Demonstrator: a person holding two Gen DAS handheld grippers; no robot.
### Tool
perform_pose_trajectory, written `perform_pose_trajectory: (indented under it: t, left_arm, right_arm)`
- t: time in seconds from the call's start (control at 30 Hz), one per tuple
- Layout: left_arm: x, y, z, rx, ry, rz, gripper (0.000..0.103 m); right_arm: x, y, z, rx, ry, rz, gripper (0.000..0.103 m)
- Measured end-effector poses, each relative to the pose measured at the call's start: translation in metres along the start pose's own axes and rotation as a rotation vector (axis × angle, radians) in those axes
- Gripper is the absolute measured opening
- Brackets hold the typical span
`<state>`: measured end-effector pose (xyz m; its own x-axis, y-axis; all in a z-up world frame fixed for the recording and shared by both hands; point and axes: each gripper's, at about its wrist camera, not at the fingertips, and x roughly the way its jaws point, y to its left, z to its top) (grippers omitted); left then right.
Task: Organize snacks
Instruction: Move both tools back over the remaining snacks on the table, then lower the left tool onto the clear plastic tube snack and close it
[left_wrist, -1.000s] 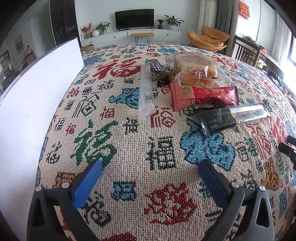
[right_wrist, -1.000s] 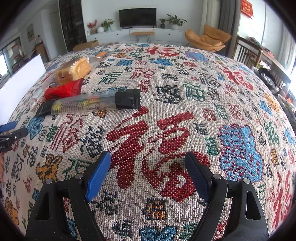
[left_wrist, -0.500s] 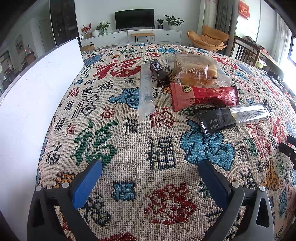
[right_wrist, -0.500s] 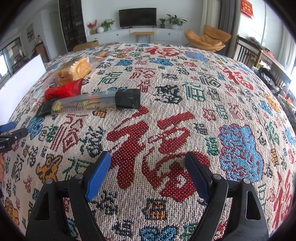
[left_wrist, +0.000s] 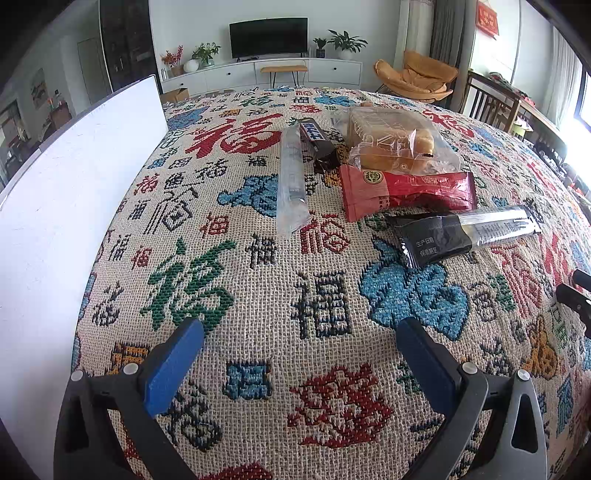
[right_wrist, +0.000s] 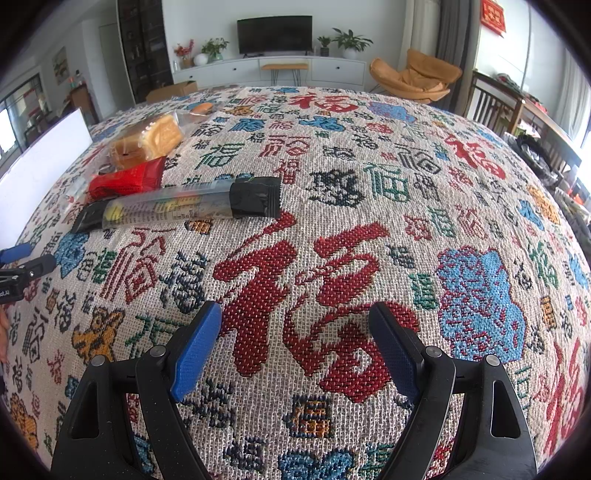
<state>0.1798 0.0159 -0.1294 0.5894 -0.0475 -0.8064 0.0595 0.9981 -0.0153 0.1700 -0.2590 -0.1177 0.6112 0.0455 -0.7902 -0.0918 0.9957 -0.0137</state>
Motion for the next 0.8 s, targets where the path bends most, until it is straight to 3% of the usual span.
perform_pose_trajectory:
  t: [0.1,0.2,0.4,0.47,0.53,0.6,0.7,0.77,0.8]
  left_arm:
    - [0.000,0.001,0.000,-0.001,0.003,-0.005,0.103]
    - [0.005,0.005,0.013,0.034,0.089,-0.048,0.103]
    - [-0.001,0.037,0.068,-0.140,0.048,-0.154,0.103]
    - [0.011,0.037,0.091,-0.146,0.074,-0.149,0.101]
    - [0.027,0.036,0.108,-0.129,0.108,-0.108,0.081]
    - [0.045,0.035,0.117,-0.129,0.150,-0.076,0.070]
    - [0.066,0.030,0.123,-0.108,0.190,-0.065,0.065]
    - [0.071,0.024,0.123,-0.053,0.168,-0.003,0.044]
    - [0.069,0.022,0.123,-0.033,0.158,-0.004,0.019]
  right_arm:
    - [0.000,0.000,0.000,0.000,0.000,0.000,0.084]
    - [0.000,0.000,0.000,0.000,0.000,0.000,0.084]
    - [0.000,0.000,0.000,0.002,0.000,0.002,0.085]
    - [0.000,0.000,0.000,0.003,0.000,0.004,0.085]
    - [0.000,0.000,0.001,0.003,0.000,0.004,0.086]
    - [0.001,0.000,0.001,0.003,0.000,0.004,0.086]
    - [0.000,0.000,0.001,0.003,0.000,0.005,0.086]
    - [0.000,0.000,0.001,0.003,0.000,0.005,0.086]
    - [0.000,0.000,0.001,0.003,0.000,0.005,0.086]
